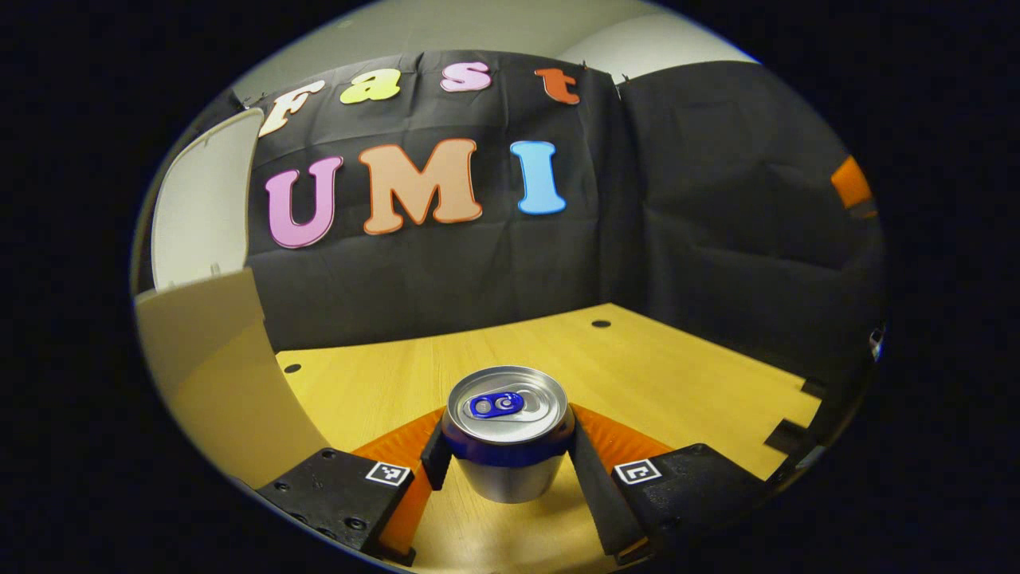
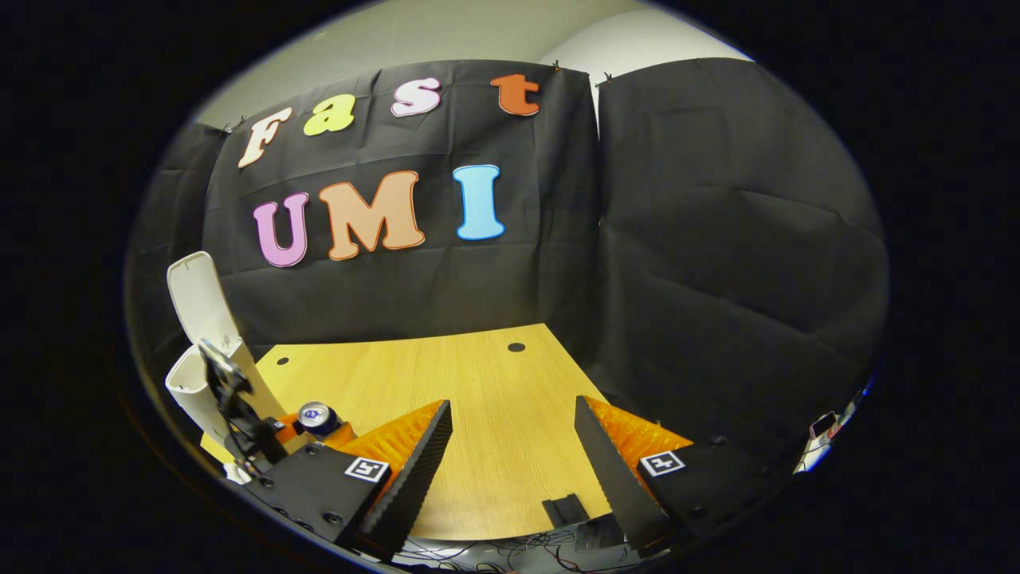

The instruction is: Press the lid of the desktop garbage bin to open it, pick up the crumpled paper on the desktop and throw it into the bin, then pick up the pop can on the desktop and drop it into the bin, and finally close the garbage bin lid.

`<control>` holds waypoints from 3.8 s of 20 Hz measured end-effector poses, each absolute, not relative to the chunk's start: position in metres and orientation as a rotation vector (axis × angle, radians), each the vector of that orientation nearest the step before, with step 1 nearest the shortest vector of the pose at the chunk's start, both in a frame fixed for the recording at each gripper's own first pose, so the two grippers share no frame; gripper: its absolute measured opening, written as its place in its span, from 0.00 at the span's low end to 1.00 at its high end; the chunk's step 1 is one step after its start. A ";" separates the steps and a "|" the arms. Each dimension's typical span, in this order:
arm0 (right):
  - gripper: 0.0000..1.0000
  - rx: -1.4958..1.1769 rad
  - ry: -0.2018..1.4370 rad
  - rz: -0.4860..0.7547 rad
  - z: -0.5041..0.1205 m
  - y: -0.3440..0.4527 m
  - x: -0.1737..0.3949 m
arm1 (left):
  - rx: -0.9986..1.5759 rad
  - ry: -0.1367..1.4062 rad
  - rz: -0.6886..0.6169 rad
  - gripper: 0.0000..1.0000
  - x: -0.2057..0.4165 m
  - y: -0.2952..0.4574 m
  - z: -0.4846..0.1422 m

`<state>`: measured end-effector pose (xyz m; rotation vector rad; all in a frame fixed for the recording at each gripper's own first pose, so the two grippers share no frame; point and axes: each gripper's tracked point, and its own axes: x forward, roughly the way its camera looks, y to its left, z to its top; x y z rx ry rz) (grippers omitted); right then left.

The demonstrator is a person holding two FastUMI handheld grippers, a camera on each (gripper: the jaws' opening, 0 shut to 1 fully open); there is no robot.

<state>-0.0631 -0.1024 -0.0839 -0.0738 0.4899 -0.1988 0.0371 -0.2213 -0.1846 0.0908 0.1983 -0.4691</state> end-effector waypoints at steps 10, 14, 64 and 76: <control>0.98 -0.026 0.440 -0.040 -0.091 -0.073 -0.023 | 0.032 -0.042 -0.291 0.77 0.035 -0.122 0.003; 0.98 0.002 0.428 0.019 -0.099 -0.063 -0.004 | 0.100 -0.080 -0.084 0.77 0.046 -0.041 0.025; 0.98 -0.028 0.565 0.081 -0.149 -0.053 -0.026 | 0.055 -0.341 0.037 0.92 0.070 0.056 0.085; 0.98 -0.037 0.597 0.117 -0.156 -0.039 -0.021 | 0.058 -0.312 0.092 0.90 0.018 0.057 0.021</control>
